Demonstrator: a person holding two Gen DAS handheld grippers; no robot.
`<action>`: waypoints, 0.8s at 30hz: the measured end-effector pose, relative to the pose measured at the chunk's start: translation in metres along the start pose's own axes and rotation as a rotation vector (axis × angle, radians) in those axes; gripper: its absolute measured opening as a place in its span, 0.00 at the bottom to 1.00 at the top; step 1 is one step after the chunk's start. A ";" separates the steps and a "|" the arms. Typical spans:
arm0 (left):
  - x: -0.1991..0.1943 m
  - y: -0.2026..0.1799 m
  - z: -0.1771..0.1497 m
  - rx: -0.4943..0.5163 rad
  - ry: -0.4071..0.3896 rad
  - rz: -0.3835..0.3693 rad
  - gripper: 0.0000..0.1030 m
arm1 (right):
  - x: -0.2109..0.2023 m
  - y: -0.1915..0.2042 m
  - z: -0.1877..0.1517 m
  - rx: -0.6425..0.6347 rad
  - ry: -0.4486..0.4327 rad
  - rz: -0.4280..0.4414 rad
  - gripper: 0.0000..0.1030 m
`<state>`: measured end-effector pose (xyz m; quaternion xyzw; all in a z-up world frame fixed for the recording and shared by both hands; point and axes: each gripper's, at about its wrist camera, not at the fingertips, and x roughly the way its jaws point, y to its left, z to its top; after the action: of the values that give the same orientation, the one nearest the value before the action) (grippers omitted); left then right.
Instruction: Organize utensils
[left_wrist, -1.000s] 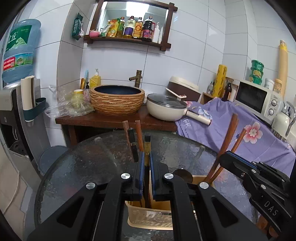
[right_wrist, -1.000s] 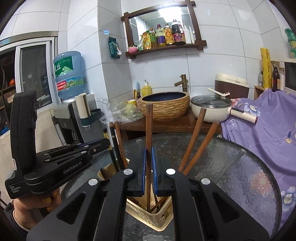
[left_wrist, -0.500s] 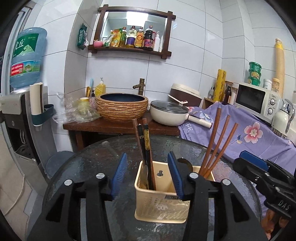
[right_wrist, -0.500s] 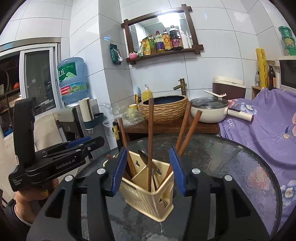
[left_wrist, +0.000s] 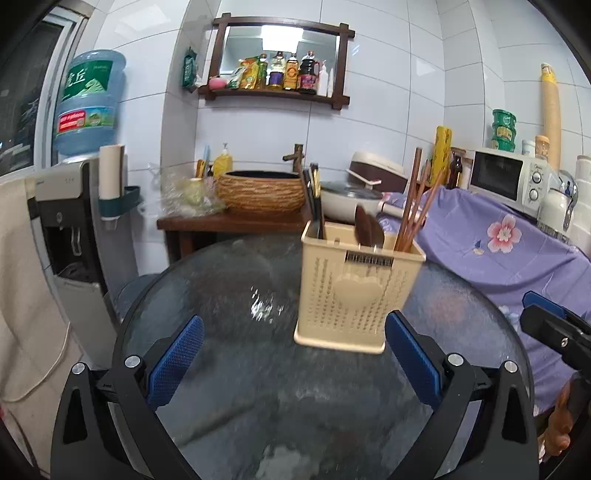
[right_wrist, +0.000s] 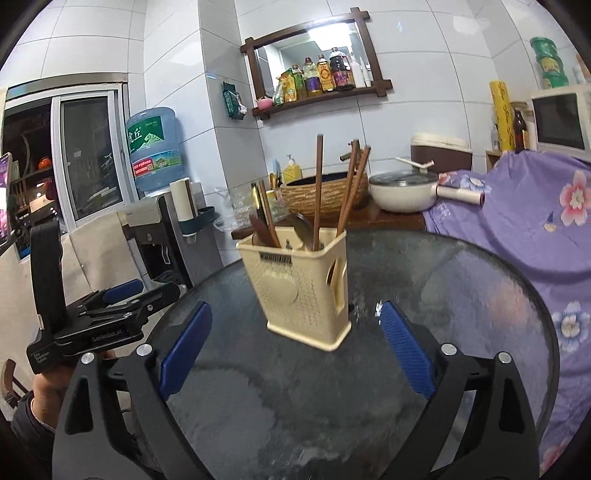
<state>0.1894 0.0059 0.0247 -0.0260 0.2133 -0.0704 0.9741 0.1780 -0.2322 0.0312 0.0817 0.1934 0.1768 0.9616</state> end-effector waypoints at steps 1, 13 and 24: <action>-0.004 0.001 -0.007 0.002 0.009 0.009 0.94 | -0.006 0.002 -0.009 0.004 0.004 -0.002 0.90; -0.087 -0.001 -0.076 -0.044 0.017 0.071 0.94 | -0.084 0.042 -0.065 -0.053 -0.037 -0.008 0.94; -0.132 -0.022 -0.085 0.003 -0.031 0.072 0.94 | -0.140 0.054 -0.080 -0.091 -0.095 -0.034 0.94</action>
<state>0.0326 0.0022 0.0032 -0.0181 0.1990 -0.0353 0.9792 0.0088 -0.2269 0.0185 0.0427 0.1406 0.1651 0.9753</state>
